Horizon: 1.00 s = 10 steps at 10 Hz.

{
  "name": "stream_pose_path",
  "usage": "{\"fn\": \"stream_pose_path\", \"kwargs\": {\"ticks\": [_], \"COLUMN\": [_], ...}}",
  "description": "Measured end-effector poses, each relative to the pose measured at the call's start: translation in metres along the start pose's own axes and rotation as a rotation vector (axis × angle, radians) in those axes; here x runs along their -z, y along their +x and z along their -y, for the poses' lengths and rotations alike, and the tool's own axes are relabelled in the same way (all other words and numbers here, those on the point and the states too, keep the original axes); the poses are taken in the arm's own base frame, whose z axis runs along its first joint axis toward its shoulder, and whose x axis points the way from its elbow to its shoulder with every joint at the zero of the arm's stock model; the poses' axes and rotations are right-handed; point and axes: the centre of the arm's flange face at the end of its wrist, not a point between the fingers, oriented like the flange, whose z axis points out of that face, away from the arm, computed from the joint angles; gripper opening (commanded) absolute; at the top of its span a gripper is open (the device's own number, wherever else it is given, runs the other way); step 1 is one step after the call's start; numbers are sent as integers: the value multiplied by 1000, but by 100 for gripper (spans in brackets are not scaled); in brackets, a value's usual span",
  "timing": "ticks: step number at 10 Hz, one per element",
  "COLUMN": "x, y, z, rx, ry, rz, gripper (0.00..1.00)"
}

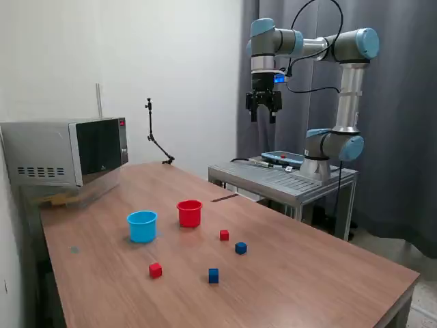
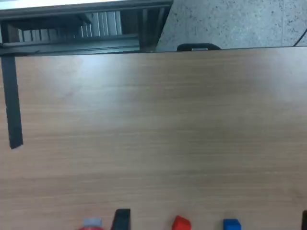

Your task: Place red objects in the red bin, and blue objects in the blue bin.

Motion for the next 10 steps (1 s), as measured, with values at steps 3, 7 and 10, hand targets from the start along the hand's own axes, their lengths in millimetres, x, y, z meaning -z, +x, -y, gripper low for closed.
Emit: {"fn": "stream_pose_path", "kwargs": {"ticks": [3, 7, 10], "x": [5, 5, 5], "y": [0, 0, 0], "z": [3, 4, 4], "rx": [0, 0, -1], "ry": [-9, -11, -11], "rz": [1, 1, 1], "gripper": [100, 100, 100]}}
